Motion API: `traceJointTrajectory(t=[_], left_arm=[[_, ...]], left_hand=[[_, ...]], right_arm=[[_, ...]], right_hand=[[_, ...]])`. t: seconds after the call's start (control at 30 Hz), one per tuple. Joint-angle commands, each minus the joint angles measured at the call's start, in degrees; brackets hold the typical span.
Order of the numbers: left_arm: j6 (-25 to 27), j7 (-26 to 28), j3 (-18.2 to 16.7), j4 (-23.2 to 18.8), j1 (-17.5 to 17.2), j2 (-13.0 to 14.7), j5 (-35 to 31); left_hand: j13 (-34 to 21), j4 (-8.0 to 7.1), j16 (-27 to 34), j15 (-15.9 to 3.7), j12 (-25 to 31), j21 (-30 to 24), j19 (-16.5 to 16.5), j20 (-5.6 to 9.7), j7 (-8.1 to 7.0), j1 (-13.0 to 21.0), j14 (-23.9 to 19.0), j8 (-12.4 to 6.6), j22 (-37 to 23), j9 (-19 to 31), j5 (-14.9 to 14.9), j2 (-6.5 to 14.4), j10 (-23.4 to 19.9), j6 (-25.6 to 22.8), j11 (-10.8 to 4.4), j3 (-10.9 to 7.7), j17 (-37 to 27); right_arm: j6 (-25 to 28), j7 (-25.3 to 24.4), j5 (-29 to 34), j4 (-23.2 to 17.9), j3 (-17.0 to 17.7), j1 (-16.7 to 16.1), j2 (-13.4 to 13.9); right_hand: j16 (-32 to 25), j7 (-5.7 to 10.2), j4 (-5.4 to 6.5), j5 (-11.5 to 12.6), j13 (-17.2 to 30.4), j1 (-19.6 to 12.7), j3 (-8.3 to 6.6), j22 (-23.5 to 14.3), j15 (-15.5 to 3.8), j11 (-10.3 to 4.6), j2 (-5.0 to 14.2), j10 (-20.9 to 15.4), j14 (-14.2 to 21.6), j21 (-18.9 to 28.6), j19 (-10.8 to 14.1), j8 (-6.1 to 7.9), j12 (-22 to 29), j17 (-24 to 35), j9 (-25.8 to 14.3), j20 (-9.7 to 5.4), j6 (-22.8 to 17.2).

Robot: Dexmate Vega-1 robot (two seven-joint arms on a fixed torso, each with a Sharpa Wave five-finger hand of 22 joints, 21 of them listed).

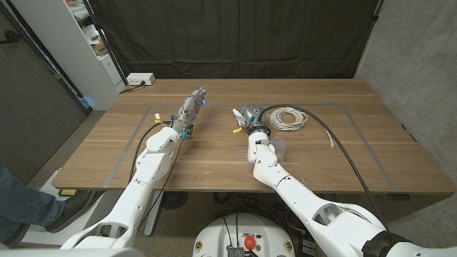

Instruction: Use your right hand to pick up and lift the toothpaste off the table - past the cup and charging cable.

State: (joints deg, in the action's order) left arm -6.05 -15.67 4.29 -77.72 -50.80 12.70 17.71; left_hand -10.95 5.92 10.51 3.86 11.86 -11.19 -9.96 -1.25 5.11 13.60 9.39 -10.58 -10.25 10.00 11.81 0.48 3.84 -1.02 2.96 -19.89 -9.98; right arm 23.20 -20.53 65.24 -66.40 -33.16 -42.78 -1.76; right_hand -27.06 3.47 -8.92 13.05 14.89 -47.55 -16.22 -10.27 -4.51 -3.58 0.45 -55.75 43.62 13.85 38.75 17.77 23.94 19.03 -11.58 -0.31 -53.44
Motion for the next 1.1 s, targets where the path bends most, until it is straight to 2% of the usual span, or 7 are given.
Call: traceJointTrajectory(t=[0.03,0.4,0.43,0.53,0.6,1.1], left_arm=[[0.0,-0.4,0.4,0.6,0.8,-0.1,-0.3],[-0.5,-0.8,0.3,1.4,1.1,-0.5,-0.2],[-0.6,-0.9,0.3,1.5,1.2,-0.5,-0.1],[-0.6,-0.8,0.3,1.4,1.1,-0.4,-0.2],[-0.6,-0.8,0.2,1.4,1.1,-0.4,-0.2],[-0.5,-1.1,0.1,0.6,0.8,-0.1,0.0]], left_hand=[[0.0,0.27,0.1,0.18,0.0,-0.2,-2.7,-0.35,-0.18,0.1,0.3,-0.15,-0.2,0.2,-0.3,0.3,0.4,-0.1,0.26,-0.26,-0.3],[0.0,0.32,0.2,0.14,0.0,-0.2,-2.7,-0.38,-0.2,0.1,0.3,-0.18,-0.2,0.2,-0.3,0.4,0.4,-0.3,0.22,-0.25,-0.3],[0.0,0.32,0.2,0.15,0.0,-0.2,-2.7,-0.35,-0.19,0.1,0.2,-0.18,-0.2,0.2,-0.3,0.4,0.4,-0.2,0.15,-0.25,-0.3],[0.0,0.33,0.2,0.14,0.0,-0.2,-2.7,-0.38,-0.2,0.1,0.3,-0.18,-0.2,0.2,-0.3,0.4,0.4,-0.3,0.16,-0.25,-0.3],[0.0,0.34,0.2,0.14,0.0,-0.2,-2.7,-0.38,-0.28,0.1,0.3,-0.18,-0.2,0.2,-0.3,0.4,0.3,-0.3,0.18,-0.25,-0.3],[0.0,0.42,0.3,0.01,0.3,-0.3,-2.6,-0.26,-0.21,0.2,-0.1,-0.26,-0.2,0.2,-0.3,0.6,-0.5,-0.5,0.31,-0.26,-0.3]], right_arm=[[-0.7,0.7,0.5,-2.3,0.4,-0.5,0.5],[-0.2,3.0,1.1,-5.6,0.8,-1.0,0.3],[-0.1,3.0,1.3,-5.7,0.8,-1.0,0.3],[0.2,3.4,1.6,-6.5,0.8,-1.1,0.2],[0.1,4.0,1.8,-7.4,0.8,-1.3,0.4],[0.7,6.6,3.2,-13.6,1.4,-3.1,0.3]], right_hand=[[0.4,0.04,0.29,-0.3,0.1,-0.7,-0.08,-0.3,-0.59,-0.25,0.03,0.1,0.6,0.4,0.8,-0.22,0.1,0.1,-0.3,-0.02,-0.3],[0.6,0.1,0.38,-0.3,0.1,-0.9,-0.01,-0.3,-0.58,-0.18,0.11,0.1,0.7,0.3,0.7,-0.51,0.2,0.3,-0.4,-0.03,-0.5],[0.6,0.11,0.39,-0.3,0.1,-0.9,0.02,-0.3,-0.57,0.16,0.06,0.1,0.8,0.2,0.7,-0.54,0.3,0.3,-0.4,-0.05,-0.5],[0.6,0.09,0.4,-0.4,0.2,-0.9,0.06,-0.3,-0.55,-0.13,0.07,0.1,0.8,0.2,0.7,-0.64,0.3,0.4,-0.4,-0.05,-0.6],[0.7,0.09,0.45,-0.4,0.1,-0.9,0.08,-0.3,-0.48,0.24,0.09,0.0,0.8,0.2,0.7,-0.72,0.4,0.4,-0.4,-0.07,-0.6],[0.7,-0.18,0.61,-0.5,0.0,-1.2,0.34,-0.3,-0.27,0.25,0.26,0.0,1.1,0.0,0.6,-1.12,0.5,0.9,-0.5,0.08,-1.0]])
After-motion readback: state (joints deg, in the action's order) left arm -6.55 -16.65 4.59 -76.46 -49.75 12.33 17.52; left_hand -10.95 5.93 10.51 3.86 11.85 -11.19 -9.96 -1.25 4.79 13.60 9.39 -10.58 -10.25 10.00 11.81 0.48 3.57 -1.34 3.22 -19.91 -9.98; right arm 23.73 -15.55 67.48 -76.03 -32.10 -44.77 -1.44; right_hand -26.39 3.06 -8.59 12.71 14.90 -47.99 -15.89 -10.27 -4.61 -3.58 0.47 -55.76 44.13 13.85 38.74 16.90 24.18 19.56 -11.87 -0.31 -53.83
